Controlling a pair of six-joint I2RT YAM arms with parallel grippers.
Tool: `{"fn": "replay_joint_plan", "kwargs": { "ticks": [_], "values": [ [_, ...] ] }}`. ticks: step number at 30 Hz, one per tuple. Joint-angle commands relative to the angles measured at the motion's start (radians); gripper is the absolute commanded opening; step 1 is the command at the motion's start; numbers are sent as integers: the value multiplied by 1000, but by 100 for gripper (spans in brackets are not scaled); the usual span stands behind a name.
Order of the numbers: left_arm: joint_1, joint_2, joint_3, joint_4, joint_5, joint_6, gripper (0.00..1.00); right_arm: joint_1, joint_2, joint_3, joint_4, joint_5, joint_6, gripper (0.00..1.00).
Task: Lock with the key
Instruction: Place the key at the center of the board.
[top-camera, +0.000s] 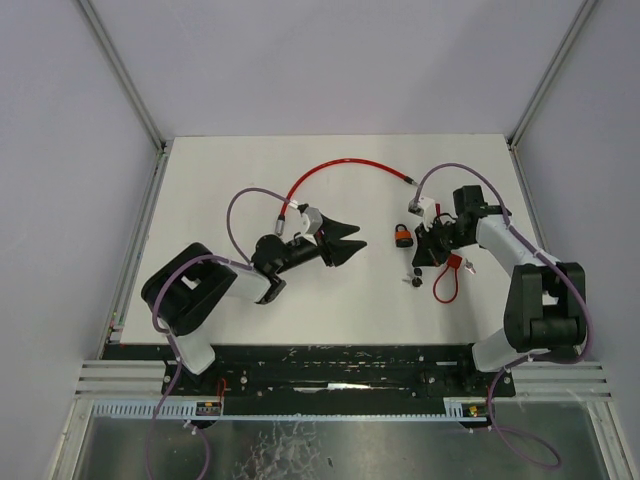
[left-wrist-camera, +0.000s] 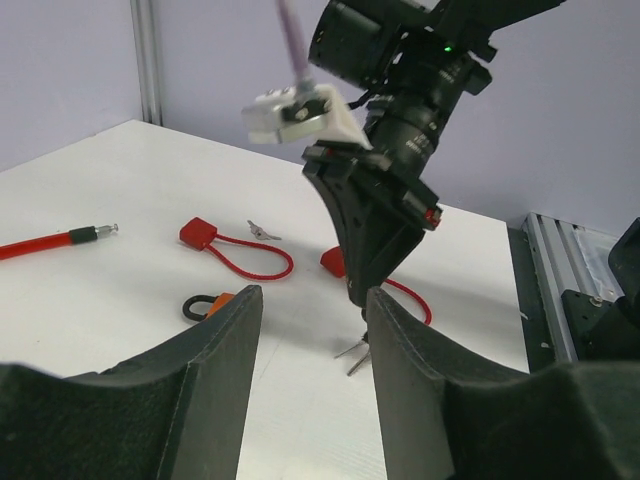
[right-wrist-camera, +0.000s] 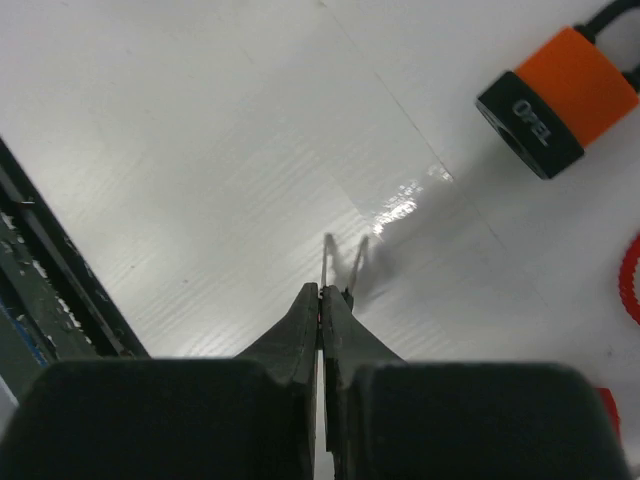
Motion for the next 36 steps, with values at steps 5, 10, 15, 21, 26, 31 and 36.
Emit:
{"fn": "replay_joint_plan", "kwargs": {
  "ticks": [5,10,15,21,26,31,36],
  "values": [
    [9,-88,-20,-67,-59,77,45,-5,78,95,72,174,134,31],
    [10,-143,-48,-125,-91,132,46,14,88,150,161,133,196,64],
    [10,-194,-94,-145,-150,180,47,125,209,245,246,347,326,77],
    [10,-213,-136,-102,-193,185,47,175,297,283,313,570,486,82],
    [11,-211,-140,-95,-196,181,48,185,341,283,337,638,532,81],
    [10,-212,-145,-89,-195,181,48,190,395,296,302,580,542,76],
    [9,-212,-146,-88,-193,181,48,210,421,297,287,619,523,70]
  ]
}}
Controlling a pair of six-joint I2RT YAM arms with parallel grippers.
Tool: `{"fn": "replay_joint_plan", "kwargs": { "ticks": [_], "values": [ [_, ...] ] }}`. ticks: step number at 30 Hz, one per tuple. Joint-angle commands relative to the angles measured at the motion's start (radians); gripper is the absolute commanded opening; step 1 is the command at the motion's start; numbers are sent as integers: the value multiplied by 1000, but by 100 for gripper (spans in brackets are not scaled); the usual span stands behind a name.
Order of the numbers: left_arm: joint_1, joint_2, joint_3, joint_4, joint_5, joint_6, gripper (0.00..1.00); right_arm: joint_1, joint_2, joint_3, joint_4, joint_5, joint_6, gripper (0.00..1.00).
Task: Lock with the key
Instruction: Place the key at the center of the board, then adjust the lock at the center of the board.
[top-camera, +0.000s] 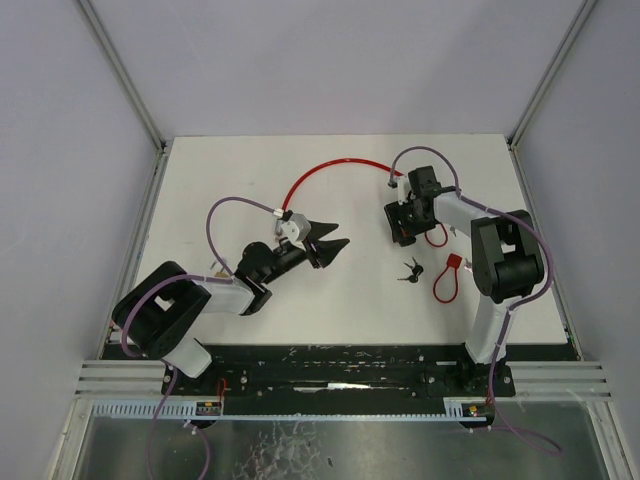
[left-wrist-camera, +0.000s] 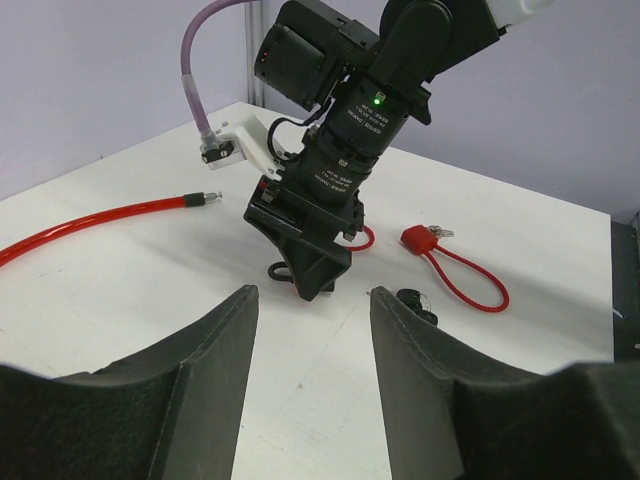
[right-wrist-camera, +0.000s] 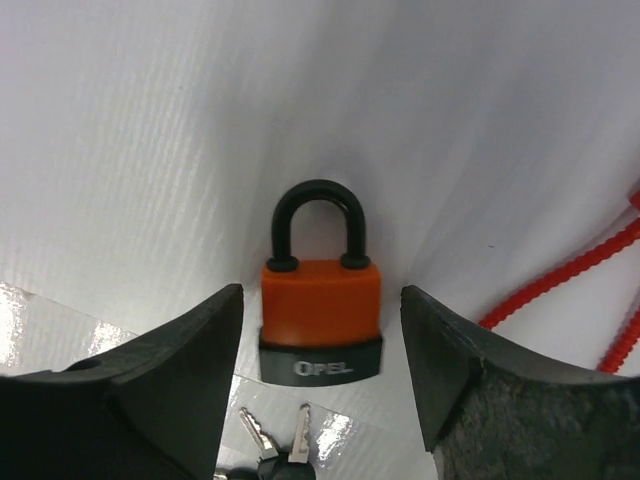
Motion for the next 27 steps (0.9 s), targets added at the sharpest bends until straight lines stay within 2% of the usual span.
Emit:
{"fn": "replay_joint_plan", "kwargs": {
  "ticks": [1,3,6,7,9,12,15,17,18,19,20,22,25,27],
  "values": [
    [5,-18,-11,57,-17,24,48,24,10,32,-18,44,-5,66],
    [5,-17,-11,59,-16,26,48,24,3,30,-32,57,-42,57],
    [5,-21,-13,59,-15,28,48,24,-41,3,-45,33,-140,50],
    [5,-21,-14,60,-13,29,48,23,-54,2,-70,4,-198,42],
    [5,-21,-16,61,-9,29,48,22,-71,4,-126,-53,-313,33],
    [5,-23,-20,69,-4,31,48,22,-96,-16,-186,-153,-492,29],
    [5,-26,-26,83,3,34,48,22,-118,-63,-217,-256,-652,35],
    [5,-26,-31,92,7,32,48,21,-118,-76,-211,-264,-672,40],
    [5,-25,-31,95,9,31,48,21,-112,-66,-215,-256,-659,47],
    [5,-26,-33,99,9,32,48,22,-106,-55,-214,-231,-632,60],
    [4,-28,-36,104,9,34,49,21,-108,-46,-222,-226,-614,68],
    [5,-31,-45,118,7,33,49,17,-142,-46,-217,-224,-589,79],
    [6,-36,-56,140,4,28,51,-21,-253,-66,-200,-273,-563,87],
    [9,-39,-66,171,4,10,54,-64,-344,-80,-190,-324,-552,88]
  ]
}}
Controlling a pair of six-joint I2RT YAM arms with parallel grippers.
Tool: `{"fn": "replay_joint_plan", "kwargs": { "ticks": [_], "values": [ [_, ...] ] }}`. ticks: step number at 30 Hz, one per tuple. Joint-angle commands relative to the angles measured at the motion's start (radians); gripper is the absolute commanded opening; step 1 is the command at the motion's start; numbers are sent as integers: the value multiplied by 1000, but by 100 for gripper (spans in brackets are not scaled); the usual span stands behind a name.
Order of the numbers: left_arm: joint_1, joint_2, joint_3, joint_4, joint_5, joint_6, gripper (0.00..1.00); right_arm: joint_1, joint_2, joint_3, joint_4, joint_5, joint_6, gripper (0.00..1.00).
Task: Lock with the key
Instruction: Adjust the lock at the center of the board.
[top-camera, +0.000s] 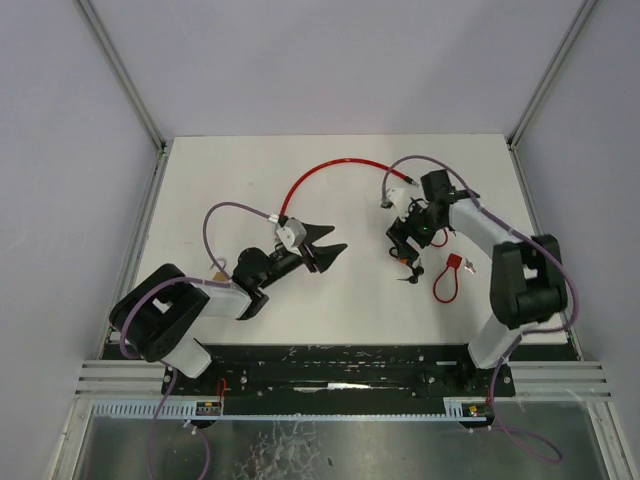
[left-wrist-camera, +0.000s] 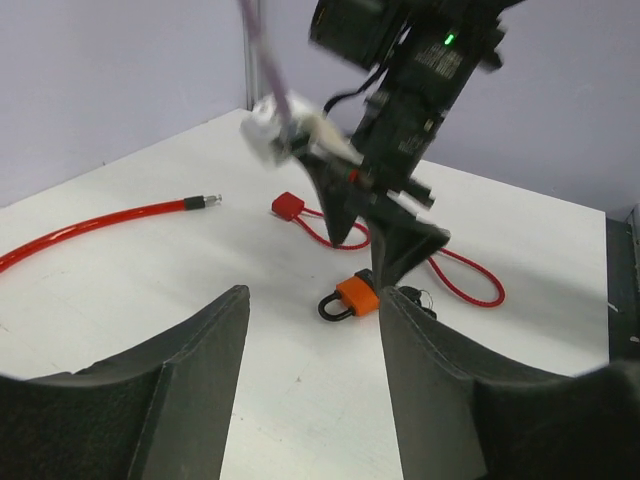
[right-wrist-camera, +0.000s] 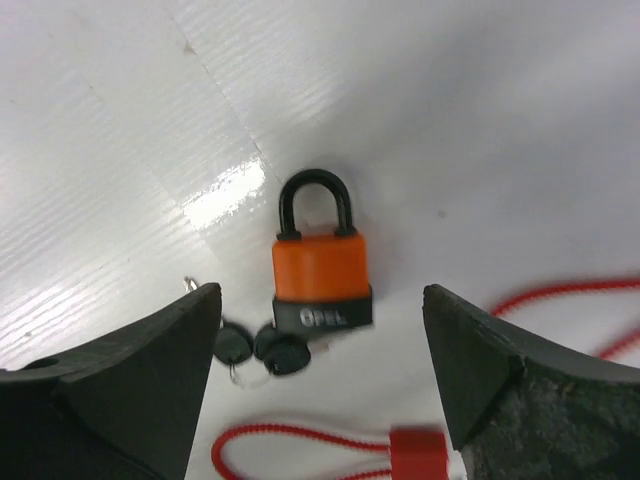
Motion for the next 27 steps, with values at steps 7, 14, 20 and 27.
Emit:
{"fn": "replay_joint_plan", "kwargs": {
  "ticks": [7,14,20,27],
  "values": [
    [77,-104,-9,130,95,-315,90,-200,-623,-134,120,-222,43,87],
    [151,-362,161,-465,64,-493,100,-299,-992,-283,350,-230,373,100],
    [152,-440,525,-1140,-74,-402,100,-305,-1023,-169,260,-114,546,100],
    [139,-512,600,-1265,-120,-415,100,-305,-1060,-89,202,-194,547,100]
  ]
}}
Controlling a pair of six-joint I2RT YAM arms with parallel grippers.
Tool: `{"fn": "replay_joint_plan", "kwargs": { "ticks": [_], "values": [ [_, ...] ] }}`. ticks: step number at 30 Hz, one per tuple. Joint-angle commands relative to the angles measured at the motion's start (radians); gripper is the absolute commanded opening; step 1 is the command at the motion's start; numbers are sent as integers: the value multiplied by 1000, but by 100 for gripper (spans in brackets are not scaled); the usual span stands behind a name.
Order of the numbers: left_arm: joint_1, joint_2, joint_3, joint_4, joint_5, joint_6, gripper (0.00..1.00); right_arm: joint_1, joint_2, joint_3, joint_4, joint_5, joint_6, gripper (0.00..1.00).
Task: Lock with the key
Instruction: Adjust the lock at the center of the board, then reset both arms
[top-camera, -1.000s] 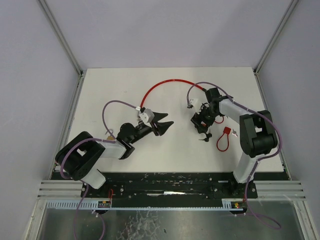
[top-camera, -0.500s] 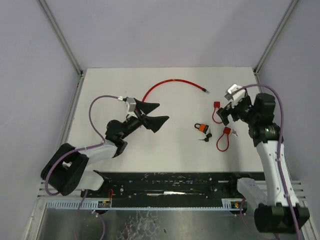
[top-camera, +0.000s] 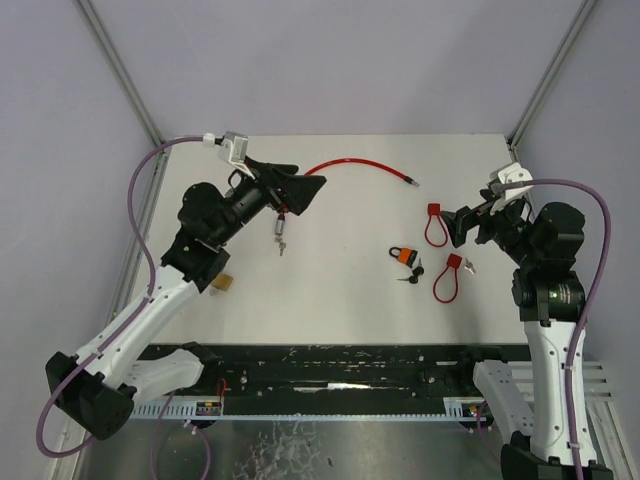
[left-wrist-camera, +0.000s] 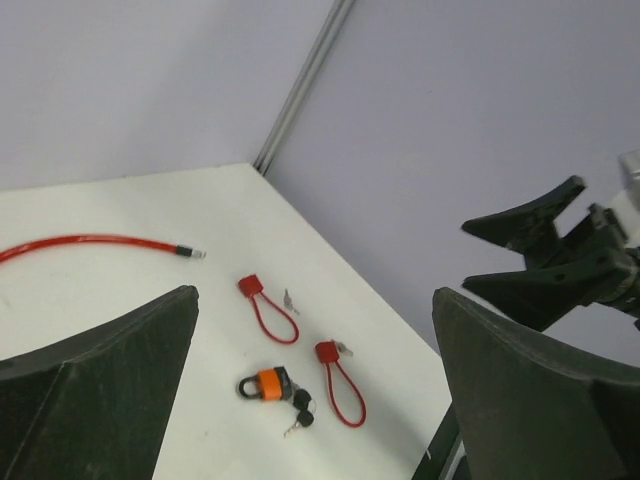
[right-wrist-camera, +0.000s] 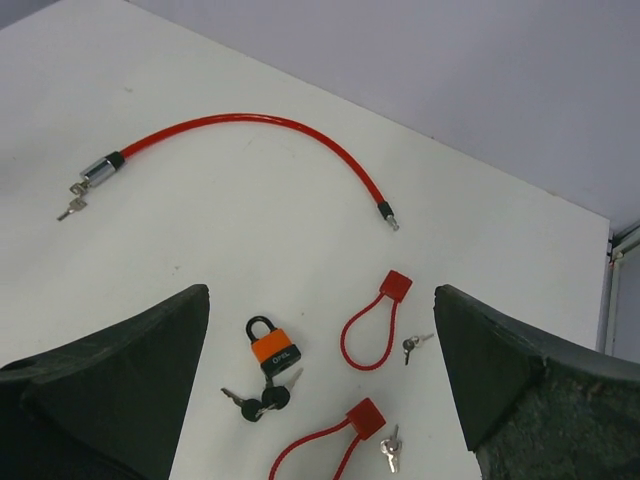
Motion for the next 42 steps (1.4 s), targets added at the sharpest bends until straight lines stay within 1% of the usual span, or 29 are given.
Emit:
{"fn": "replay_joint_plan", "kwargs": {
  "ticks": [1,4,8,12,19,23,27,30,32,37,42],
  "values": [
    [-9,-48,29,-197,-49,2,100,-5,-37,65,-11,-66,68,100],
    [-15,-83,51,-217,-38,-17,100,-5,-51,89,-22,-85,129,100],
    [-31,-114,82,-249,-10,-20,100,-5,-70,102,-12,-35,235,100],
    [-36,-144,97,-279,-3,-22,100,-5,-88,114,-19,-16,283,100],
    [-37,-209,71,-280,-20,-15,100,-5,-86,152,-37,-58,277,100],
    [-38,-236,63,-292,-33,5,100,-5,-89,156,-59,-115,213,100],
    [-39,-234,67,-311,9,42,100,-5,-80,171,-87,-143,173,100],
    [-40,-238,61,-275,117,52,100,-5,-76,183,-98,-157,202,100],
    [-41,-255,56,-263,147,52,100,-3,-75,194,-101,-161,235,100],
    [-40,-291,57,-295,127,68,100,-3,-71,210,-90,-95,318,100],
    [-39,-281,65,-326,121,82,100,-3,-77,213,-89,-77,322,100]
  ]
}}
